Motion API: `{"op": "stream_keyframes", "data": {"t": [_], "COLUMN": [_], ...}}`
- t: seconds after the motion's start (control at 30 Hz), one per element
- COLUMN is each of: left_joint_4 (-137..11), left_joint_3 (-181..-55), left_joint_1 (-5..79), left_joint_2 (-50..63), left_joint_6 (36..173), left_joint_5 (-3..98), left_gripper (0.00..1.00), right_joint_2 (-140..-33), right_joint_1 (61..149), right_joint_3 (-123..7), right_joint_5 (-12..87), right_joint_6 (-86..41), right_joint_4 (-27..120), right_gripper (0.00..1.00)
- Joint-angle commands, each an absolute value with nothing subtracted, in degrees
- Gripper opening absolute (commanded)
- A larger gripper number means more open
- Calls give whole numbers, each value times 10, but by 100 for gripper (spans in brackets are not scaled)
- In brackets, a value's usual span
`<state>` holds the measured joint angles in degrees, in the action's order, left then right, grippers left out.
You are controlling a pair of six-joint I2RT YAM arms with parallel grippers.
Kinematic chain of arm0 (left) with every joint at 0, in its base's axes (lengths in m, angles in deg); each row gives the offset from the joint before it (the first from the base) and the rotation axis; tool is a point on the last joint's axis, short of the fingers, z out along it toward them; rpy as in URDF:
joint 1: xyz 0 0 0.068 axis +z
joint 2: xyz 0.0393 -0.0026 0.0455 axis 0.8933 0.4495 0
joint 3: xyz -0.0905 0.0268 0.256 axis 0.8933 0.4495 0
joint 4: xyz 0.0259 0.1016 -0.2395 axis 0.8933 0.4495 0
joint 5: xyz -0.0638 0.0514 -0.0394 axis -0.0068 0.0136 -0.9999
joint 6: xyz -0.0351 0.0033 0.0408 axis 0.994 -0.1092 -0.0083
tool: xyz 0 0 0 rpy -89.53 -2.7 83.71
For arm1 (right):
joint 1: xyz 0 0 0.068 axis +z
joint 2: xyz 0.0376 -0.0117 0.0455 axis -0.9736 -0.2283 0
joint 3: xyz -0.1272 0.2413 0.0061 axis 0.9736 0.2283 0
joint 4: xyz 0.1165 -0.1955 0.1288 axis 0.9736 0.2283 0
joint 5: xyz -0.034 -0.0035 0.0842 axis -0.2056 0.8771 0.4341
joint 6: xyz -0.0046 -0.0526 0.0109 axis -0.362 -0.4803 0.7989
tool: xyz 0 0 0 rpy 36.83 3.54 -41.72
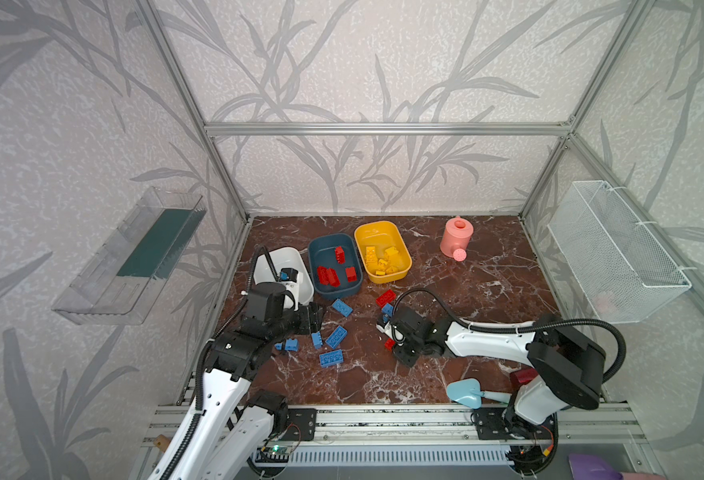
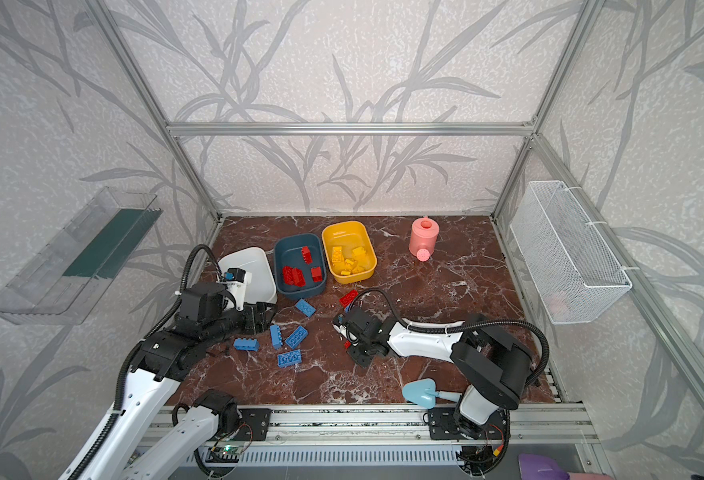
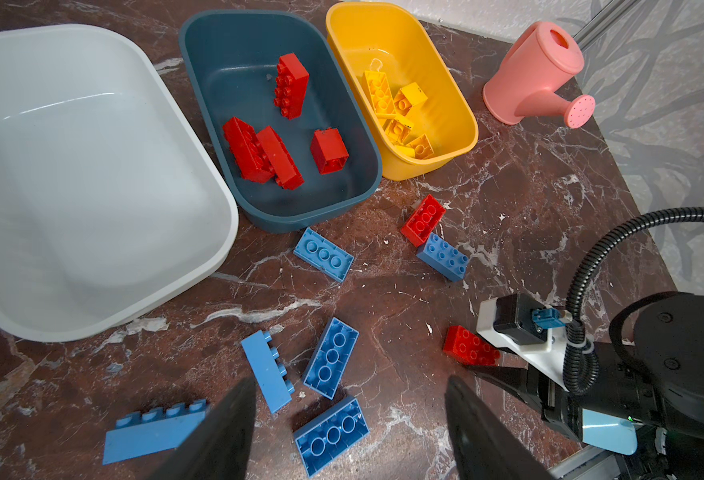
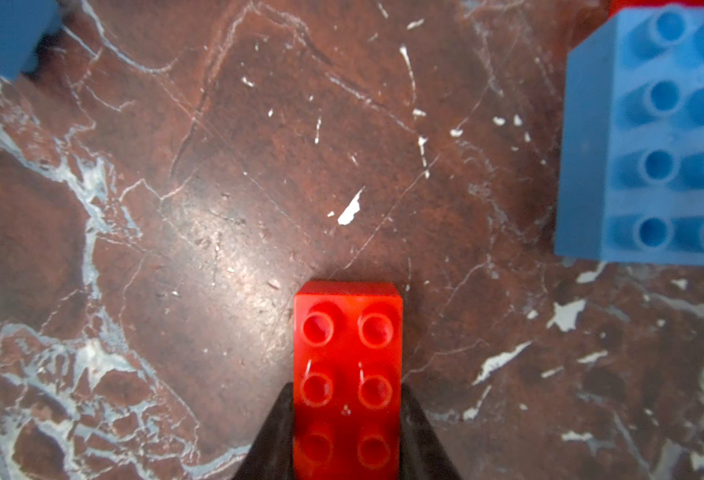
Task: Sort the legos into containers by color
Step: 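Carry the red brick with the right gripper over the teal tub and release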
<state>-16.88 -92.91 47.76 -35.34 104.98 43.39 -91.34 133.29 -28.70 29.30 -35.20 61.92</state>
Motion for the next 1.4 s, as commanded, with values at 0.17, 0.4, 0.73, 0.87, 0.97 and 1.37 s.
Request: {"op": "stream_keyframes", "data": {"t": [0.17,0.4,0.73,0.87,0.97,1.37], "left_joint_4": [-175,-174,-162,-159,-157,-160], "left_joint_3": [-925,-924,-927,-926,-926,-923], "left_joint_1": [477,477,477,477,477,476], "left_joint_2": [-367,-398,-432,-435,-441,-433], "left_joint_6": [1042,1045,1047,1051,1051,1050], "left_joint_5": [427,445,517,518,522,516], "left_gripper": [72,71,72,72,72,72], "right_joint_2": [-899,-923,-1082,-1170,-1238,-1456], "right_joint_1": [1335,1306,1263,1255,1244,1223], "right_joint_3": [-356,-481,-719,-838,-924,-1267], "right_joint_5": [267,294,357,383,394,421], "right_joint_6": [-347,-352,-376,-378,-366,-362], "right_joint_4": [678,727,726,745,767,909], "right_gripper": [23,22,22,22,23,45]}}
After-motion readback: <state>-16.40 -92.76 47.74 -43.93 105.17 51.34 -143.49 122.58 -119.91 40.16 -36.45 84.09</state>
